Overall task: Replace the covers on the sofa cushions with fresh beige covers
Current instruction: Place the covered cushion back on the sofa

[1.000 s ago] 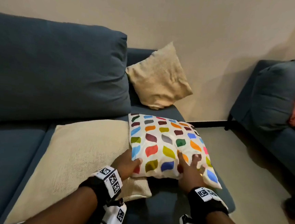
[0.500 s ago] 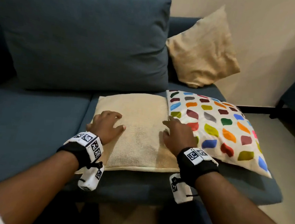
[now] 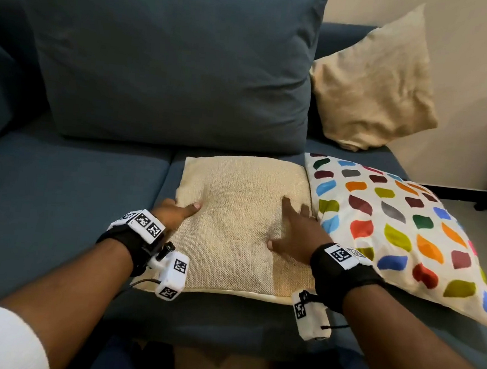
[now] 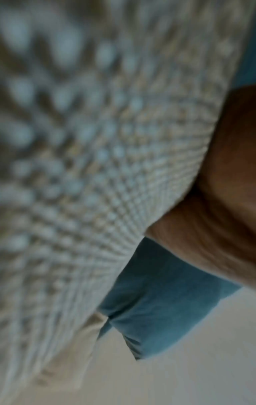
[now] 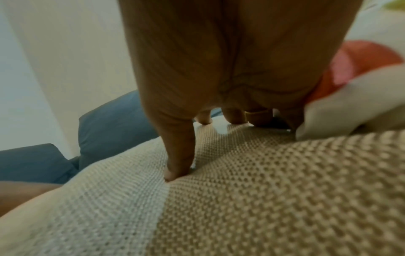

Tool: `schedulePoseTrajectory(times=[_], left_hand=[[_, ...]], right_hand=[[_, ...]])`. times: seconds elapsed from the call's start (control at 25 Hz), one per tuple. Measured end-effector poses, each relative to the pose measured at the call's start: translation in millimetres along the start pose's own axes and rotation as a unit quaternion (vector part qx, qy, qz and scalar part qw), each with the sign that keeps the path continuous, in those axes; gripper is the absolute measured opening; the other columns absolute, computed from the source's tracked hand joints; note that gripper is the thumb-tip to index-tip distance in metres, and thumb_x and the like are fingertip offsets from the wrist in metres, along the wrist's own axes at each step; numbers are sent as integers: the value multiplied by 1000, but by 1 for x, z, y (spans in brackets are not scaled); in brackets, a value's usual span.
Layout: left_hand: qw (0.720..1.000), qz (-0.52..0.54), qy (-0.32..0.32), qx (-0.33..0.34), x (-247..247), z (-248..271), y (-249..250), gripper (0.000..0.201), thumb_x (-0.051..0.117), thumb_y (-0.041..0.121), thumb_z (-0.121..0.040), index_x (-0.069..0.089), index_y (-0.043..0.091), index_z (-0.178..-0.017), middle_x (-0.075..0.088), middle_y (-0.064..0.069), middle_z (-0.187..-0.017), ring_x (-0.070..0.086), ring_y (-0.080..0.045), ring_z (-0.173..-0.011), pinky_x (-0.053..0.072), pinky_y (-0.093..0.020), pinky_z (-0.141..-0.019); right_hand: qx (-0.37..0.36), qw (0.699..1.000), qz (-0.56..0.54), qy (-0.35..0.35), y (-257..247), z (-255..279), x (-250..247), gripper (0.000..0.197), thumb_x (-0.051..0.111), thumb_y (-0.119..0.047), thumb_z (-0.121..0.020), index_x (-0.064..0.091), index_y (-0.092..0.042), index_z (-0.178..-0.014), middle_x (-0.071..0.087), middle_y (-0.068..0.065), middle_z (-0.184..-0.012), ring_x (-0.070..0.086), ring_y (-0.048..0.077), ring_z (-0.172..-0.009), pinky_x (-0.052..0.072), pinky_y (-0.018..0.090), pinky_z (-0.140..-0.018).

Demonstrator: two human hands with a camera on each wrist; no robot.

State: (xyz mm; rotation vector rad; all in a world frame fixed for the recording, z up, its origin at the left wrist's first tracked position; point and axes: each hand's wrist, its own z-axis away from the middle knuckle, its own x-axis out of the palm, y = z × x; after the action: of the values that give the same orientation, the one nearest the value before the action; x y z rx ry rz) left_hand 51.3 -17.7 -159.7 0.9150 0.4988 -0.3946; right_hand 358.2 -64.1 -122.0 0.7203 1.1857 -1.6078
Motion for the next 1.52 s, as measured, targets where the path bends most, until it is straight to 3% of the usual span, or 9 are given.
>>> schedulePoseTrajectory(times=[0.2,0.32,0.44,0.64,0.84,1.0,1.08,1.32,1.52], left_hand=[[989,140,18,42,-56,-4,-43,54,80,52,-76,66,12,-111,72,-15,-111,68,-35,-101,53,-53,-95],[994,112,-6,7,-80,-6,-89,50,77,52,-79,70,10,-106,73,-13,-107,68,-36,-104,52,-53,-98],[984,153,78,38,-83,-10,-92,29,72,39,-86,77,10,-83,74,-18,-97,69,-38,-100,53,-53,-95],[989,143,21,45,-75,-42,-58,113,26,98,-69,62,12,-131,60,-15,-137,56,-31,-127,41,-47,-110],[956,253,-53,139,-105,-6,-50,45,52,40,-101,59,4,-128,68,-12,-122,66,-28,-111,50,-46,-102],[907,387,45,158,-226,22,-98,25,58,-9,-90,63,9,-107,73,-9,-100,69,-23,-92,57,-36,-82],[881,430,93,173,-300,44,-124,31,64,-4,-83,63,8,-112,73,-9,-102,70,-21,-87,59,-31,-73],[797,506,238,230,-469,74,-203,42,58,14,-95,54,2,-136,66,-14,-128,64,-24,-118,48,-39,-105],[769,521,329,170,-506,49,-278,59,76,24,-83,51,22,-137,65,2,-128,56,-26,-123,44,-61,-103]], right_hand=[[-95,995,11,-2,-39,4,8,80,61,-57,-89,16,-43,-154,23,13,-162,44,36,-137,39,45,-110],[-51,990,-40,127,-54,-4,7,34,60,-45,-92,63,-22,-116,67,9,-116,63,32,-106,50,34,-84],[87,981,-81,156,-58,-22,-2,45,60,-48,-93,61,-10,-115,66,14,-117,61,34,-107,44,33,-78],[167,954,-249,18,-63,-40,-2,101,67,-76,-70,47,-3,-138,60,19,-130,60,36,-113,48,37,-91],[103,937,-332,14,-94,-46,-7,85,90,-62,-42,70,-9,-105,76,11,-94,72,33,-87,57,49,-88],[-50,947,-310,65,-222,-58,-6,66,91,-34,-65,64,-13,-121,68,10,-113,62,29,-99,50,43,-88],[-126,940,-309,69,-306,-76,-2,73,92,-33,-64,59,-18,-128,65,6,-118,60,30,-109,50,46,-93],[-360,894,-247,99,-572,-113,-24,92,88,-26,-69,39,-30,-147,57,2,-140,52,30,-128,44,47,-105],[-419,892,-118,121,-726,-128,-15,103,76,-38,-78,13,-20,-158,41,18,-151,44,40,-136,39,52,-111]])
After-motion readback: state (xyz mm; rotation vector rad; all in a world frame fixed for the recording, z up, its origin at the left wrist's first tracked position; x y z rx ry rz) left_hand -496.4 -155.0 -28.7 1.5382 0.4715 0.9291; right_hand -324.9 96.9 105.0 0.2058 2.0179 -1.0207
